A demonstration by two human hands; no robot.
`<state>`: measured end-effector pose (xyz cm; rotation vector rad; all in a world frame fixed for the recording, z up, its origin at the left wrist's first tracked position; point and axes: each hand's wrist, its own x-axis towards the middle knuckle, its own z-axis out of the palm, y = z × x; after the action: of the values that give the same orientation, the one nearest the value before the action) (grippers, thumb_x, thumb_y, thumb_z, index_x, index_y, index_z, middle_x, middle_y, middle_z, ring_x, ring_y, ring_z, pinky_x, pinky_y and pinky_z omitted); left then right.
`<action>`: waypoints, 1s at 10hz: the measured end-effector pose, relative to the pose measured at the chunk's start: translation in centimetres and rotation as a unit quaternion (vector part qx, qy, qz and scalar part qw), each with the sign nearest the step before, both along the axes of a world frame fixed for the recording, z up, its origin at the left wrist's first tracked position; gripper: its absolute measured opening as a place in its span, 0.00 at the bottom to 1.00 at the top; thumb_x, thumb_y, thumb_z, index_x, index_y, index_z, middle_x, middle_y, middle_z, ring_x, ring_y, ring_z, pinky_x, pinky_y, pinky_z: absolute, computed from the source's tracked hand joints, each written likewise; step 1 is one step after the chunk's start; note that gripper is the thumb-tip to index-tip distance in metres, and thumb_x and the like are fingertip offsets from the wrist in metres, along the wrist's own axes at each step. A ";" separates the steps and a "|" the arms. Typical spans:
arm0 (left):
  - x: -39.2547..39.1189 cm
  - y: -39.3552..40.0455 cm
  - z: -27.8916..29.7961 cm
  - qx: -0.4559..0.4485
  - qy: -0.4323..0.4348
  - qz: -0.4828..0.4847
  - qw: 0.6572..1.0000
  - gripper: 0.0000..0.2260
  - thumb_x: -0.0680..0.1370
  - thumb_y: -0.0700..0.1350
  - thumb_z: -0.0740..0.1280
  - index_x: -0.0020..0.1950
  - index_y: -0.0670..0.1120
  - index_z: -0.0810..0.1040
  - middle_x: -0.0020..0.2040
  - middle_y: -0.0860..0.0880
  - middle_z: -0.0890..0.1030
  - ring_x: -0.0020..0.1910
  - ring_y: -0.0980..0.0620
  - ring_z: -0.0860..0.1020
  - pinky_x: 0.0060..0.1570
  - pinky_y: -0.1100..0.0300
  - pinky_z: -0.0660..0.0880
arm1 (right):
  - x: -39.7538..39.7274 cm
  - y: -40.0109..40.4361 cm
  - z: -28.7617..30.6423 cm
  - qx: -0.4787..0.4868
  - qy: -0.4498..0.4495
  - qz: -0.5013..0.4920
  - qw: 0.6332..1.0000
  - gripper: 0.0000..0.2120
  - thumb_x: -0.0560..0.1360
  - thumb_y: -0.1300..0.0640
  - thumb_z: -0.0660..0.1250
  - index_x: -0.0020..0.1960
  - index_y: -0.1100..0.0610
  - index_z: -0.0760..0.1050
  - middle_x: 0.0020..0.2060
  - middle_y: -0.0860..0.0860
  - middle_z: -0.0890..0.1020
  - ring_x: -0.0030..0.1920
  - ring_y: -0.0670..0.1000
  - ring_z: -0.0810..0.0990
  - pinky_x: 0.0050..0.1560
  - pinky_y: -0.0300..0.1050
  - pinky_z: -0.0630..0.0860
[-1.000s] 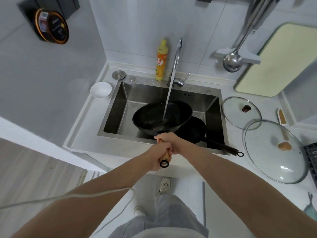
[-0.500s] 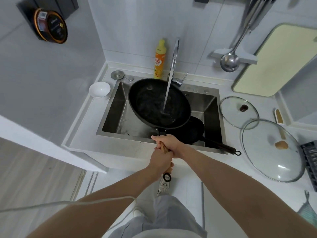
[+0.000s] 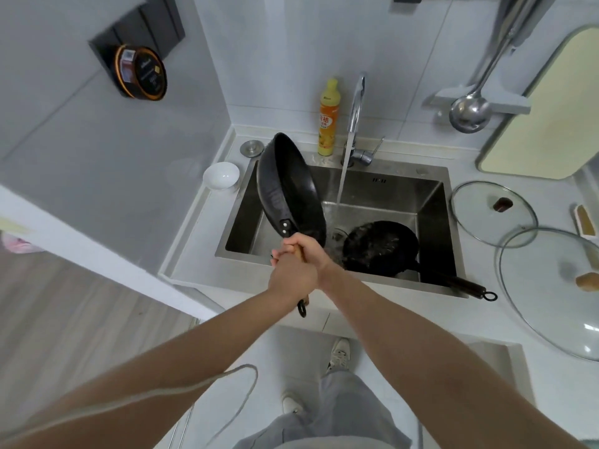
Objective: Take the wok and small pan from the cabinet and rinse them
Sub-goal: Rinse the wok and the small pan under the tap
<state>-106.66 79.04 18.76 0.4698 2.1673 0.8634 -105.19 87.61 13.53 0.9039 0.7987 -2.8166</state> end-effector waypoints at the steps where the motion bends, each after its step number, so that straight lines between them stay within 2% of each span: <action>1: -1.7 -0.2 1.8 -0.096 0.072 -0.053 0.991 0.19 0.81 0.41 0.57 0.73 0.43 0.67 0.65 0.41 0.75 0.61 0.40 0.77 0.59 0.47 0.76 | -1.7 0.1 0.9 0.029 -0.043 0.036 0.998 0.17 0.76 0.55 0.68 0.29 0.55 0.71 0.30 0.50 0.78 0.40 0.48 0.83 0.61 0.46 0.73; 2: -2.7 -0.6 2.2 -0.125 0.119 -0.038 0.984 0.18 0.80 0.39 0.59 0.70 0.42 0.68 0.57 0.42 0.79 0.51 0.40 0.81 0.49 0.48 0.80 | -3.0 -0.5 1.1 0.042 -0.064 0.072 0.994 0.18 0.76 0.55 0.67 0.29 0.54 0.68 0.34 0.50 0.80 0.39 0.48 0.81 0.56 0.46 0.74; 3: -2.5 -1.7 2.0 -0.137 0.133 -0.051 0.980 0.18 0.80 0.39 0.59 0.70 0.39 0.67 0.62 0.38 0.77 0.56 0.36 0.79 0.53 0.43 0.79 | -3.9 -1.7 0.7 0.049 -0.046 0.071 0.995 0.19 0.76 0.57 0.65 0.27 0.54 0.64 0.31 0.51 0.78 0.37 0.50 0.78 0.57 0.47 0.72; 4: -2.4 -2.3 1.3 -0.171 0.171 -0.045 0.969 0.17 0.78 0.41 0.62 0.67 0.41 0.68 0.58 0.43 0.80 0.54 0.41 0.81 0.52 0.45 0.80 | -4.5 -2.7 0.7 0.056 -0.035 0.053 0.996 0.21 0.75 0.58 0.61 0.24 0.54 0.63 0.28 0.53 0.75 0.36 0.52 0.77 0.52 0.47 0.72; 5: -2.1 -2.5 1.0 -0.186 0.177 -0.042 0.966 0.19 0.78 0.41 0.62 0.68 0.41 0.67 0.58 0.44 0.80 0.54 0.43 0.81 0.53 0.48 0.79 | -4.7 -3.1 0.7 0.084 -0.047 0.031 0.995 0.19 0.73 0.59 0.60 0.24 0.55 0.63 0.30 0.56 0.74 0.33 0.54 0.78 0.45 0.46 0.74; 6: -1.6 -2.6 1.0 -0.184 0.176 -0.045 0.966 0.20 0.78 0.40 0.61 0.70 0.38 0.65 0.59 0.43 0.80 0.55 0.43 0.81 0.51 0.51 0.78 | -4.6 -3.3 0.7 0.099 -0.053 0.009 0.994 0.19 0.72 0.59 0.60 0.24 0.55 0.62 0.31 0.57 0.71 0.32 0.54 0.78 0.42 0.44 0.75; 8: -0.5 -3.7 1.1 -0.135 0.165 -0.041 0.976 0.20 0.78 0.39 0.61 0.69 0.40 0.65 0.58 0.43 0.80 0.54 0.43 0.80 0.48 0.52 0.76 | -3.1 -4.4 1.9 0.127 -0.070 0.010 0.989 0.18 0.71 0.60 0.61 0.23 0.54 0.63 0.23 0.51 0.70 0.30 0.52 0.76 0.47 0.46 0.73; 9: 0.3 -4.3 1.6 -0.096 0.139 -0.022 0.985 0.18 0.76 0.38 0.61 0.66 0.41 0.68 0.54 0.43 0.80 0.50 0.42 0.81 0.47 0.51 0.79 | -2.0 -4.9 3.3 0.131 -0.076 0.000 0.988 0.20 0.73 0.63 0.58 0.24 0.53 0.62 0.20 0.47 0.66 0.27 0.49 0.73 0.45 0.44 0.73; 10: 1.2 -4.0 1.8 -0.060 0.101 0.014 0.993 0.17 0.73 0.37 0.61 0.62 0.40 0.71 0.50 0.43 0.80 0.45 0.42 0.82 0.43 0.49 0.82 | -0.7 -5.2 4.6 0.140 -0.066 0.010 0.988 0.20 0.73 0.64 0.59 0.25 0.51 0.62 0.20 0.46 0.65 0.29 0.48 0.69 0.44 0.44 0.73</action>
<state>-105.44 75.03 20.60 0.4845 2.4018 0.7213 -105.93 82.38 18.10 1.0982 1.1961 -2.6350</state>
